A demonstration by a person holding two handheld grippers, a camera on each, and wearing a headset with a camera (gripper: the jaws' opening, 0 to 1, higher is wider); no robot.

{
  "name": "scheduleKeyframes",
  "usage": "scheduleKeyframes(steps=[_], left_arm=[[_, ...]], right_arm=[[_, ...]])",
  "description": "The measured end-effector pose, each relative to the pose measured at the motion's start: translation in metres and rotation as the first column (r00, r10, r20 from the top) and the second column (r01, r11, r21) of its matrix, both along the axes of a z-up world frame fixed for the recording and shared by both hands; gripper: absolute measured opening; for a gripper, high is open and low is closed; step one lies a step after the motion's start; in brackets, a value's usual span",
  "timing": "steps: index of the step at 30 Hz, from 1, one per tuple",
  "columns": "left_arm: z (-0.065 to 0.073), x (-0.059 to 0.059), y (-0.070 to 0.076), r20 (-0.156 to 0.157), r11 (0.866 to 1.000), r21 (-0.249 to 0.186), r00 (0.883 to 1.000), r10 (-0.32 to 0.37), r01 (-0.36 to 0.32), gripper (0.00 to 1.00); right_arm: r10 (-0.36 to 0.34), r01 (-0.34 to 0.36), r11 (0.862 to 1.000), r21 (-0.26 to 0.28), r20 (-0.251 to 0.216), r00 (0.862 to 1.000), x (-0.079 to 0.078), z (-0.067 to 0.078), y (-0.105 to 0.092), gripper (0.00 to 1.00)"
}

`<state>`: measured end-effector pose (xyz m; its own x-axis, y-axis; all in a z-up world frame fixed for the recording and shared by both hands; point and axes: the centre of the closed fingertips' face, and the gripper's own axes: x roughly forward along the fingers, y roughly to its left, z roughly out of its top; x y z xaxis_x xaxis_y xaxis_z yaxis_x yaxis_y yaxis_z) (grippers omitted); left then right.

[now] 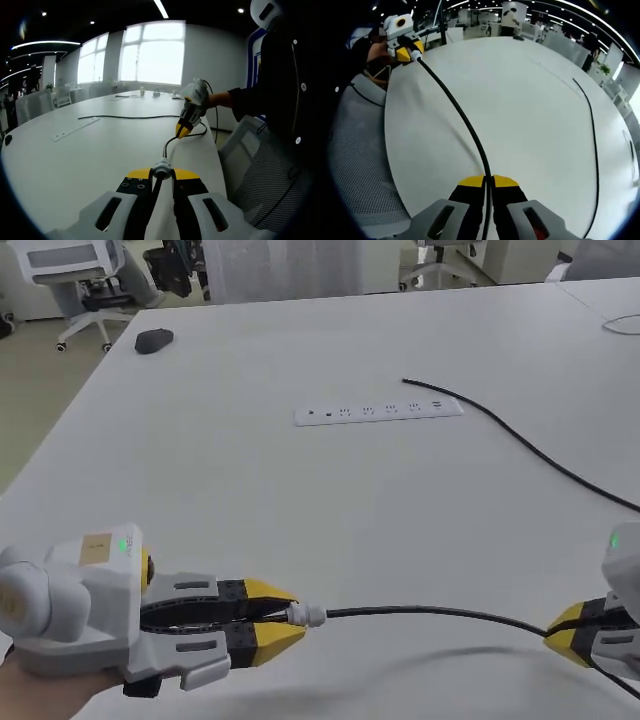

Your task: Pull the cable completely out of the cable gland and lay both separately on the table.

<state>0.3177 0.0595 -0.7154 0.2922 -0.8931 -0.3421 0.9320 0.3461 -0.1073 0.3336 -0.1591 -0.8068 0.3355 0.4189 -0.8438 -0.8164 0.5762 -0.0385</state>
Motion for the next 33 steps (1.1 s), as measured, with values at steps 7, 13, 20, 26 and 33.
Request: scheduleKeyframes(steps=[7,13,20,26,33], left_arm=[[-0.001,0.0,-0.001,0.004,1.0,0.004,1.0,-0.001,0.001,0.15],[0.0,0.001,0.001,0.009,1.0,0.004,1.0,0.005,-0.005,0.15],[0.0,0.002,0.001,0.004,1.0,-0.003,1.0,0.011,-0.011,0.15],[0.006,0.002,-0.003,0.023,1.0,-0.009,1.0,0.007,-0.006,0.15],[0.005,0.002,-0.002,0.025,1.0,-0.004,1.0,0.006,-0.006,0.15]], right_arm=[[0.002,-0.001,0.999,-0.033,0.021,1.0,0.004,0.001,-0.002,0.0],[0.005,-0.005,1.0,-0.001,0.005,1.0,0.002,0.005,0.006,0.11],[0.031,-0.037,0.96,0.278,0.023,0.999,0.004,0.048,0.075,0.12],[0.162,-0.17,0.933,0.318,0.051,0.985,-0.004,0.063,0.129,0.11],[0.284,-0.301,0.903,0.306,0.097,0.954,-0.01,0.07,0.176,0.11]])
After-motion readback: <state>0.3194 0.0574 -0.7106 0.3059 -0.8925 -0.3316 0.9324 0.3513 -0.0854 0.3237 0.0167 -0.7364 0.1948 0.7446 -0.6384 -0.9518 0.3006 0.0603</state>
